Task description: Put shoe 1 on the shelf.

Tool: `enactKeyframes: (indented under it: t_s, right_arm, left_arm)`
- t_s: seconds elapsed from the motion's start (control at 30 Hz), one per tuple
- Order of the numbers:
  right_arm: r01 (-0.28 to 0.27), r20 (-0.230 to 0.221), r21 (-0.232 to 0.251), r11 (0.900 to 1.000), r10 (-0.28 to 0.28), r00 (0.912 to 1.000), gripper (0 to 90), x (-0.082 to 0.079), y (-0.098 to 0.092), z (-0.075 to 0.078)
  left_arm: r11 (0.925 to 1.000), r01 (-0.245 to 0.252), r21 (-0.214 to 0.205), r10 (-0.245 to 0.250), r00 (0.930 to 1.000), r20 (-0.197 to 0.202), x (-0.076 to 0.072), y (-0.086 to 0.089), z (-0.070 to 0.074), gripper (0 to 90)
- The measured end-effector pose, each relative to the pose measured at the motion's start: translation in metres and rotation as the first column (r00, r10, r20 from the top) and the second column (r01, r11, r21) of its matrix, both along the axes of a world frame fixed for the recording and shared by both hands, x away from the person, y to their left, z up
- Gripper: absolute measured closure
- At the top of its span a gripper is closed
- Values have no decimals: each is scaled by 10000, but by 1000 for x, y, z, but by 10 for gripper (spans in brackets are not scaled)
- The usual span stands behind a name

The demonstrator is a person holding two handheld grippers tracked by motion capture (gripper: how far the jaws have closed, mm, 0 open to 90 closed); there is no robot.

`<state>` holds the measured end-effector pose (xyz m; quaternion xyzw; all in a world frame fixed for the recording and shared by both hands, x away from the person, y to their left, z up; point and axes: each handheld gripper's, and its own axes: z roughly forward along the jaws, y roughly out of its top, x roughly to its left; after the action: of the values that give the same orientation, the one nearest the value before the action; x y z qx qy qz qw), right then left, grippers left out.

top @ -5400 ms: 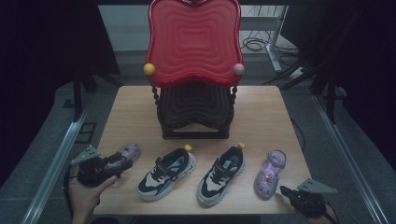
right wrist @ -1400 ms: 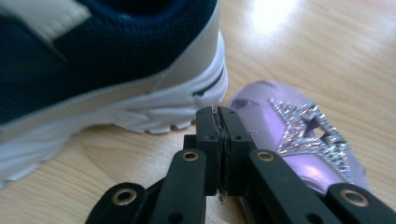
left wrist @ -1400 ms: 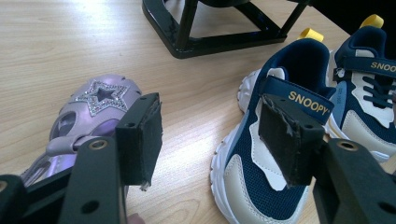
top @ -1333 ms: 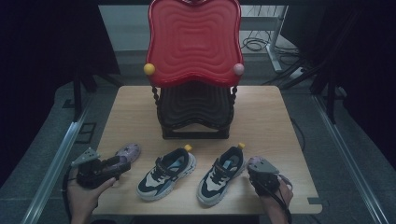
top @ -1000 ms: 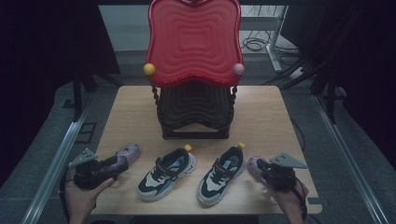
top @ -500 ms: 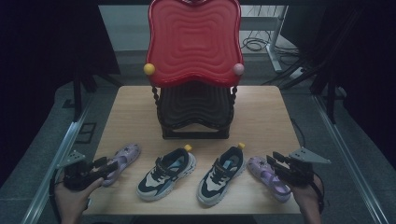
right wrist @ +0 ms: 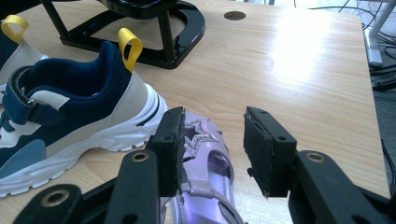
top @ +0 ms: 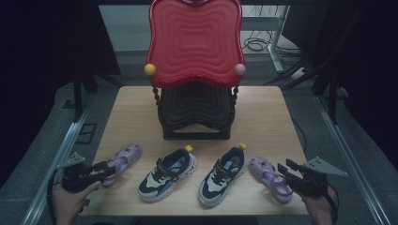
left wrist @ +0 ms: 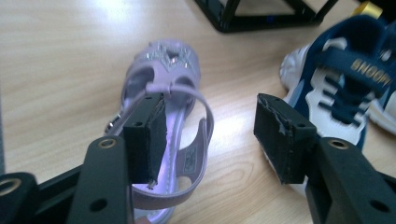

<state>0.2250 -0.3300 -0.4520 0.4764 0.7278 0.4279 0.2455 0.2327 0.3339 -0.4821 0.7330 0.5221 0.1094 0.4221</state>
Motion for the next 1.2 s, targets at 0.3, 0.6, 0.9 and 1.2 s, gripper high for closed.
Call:
enactKeyframes:
  t_s: [0.3, 0.6, 0.9, 1.2]
  right_arm:
    - [74, -16, 53, 10000, -74, 10000, 578, -5, -2, -2]
    - [363, -171, 39, 9993, -362, 9992, 572, -14, -7, -7]
    - [136, -494, 165, 9998, -128, 9987, 576, -21, -8, -15]
    - [-716, -1098, 143, 9973, 728, 9913, 567, -29, -6, -27]
  left_arm:
    - [9944, 665, 822, -625, 9968, -499, 9, -9, -9, 531]
    - [9831, 1230, 1358, -1128, 9904, -802, 19, -15, -12, 660]
    - [9769, 1370, 1642, -1194, 9864, -1130, 22, -17, -17, 815]
    - [9766, 1395, 1637, -1217, 9860, -1141, 23, -17, -17, 851]
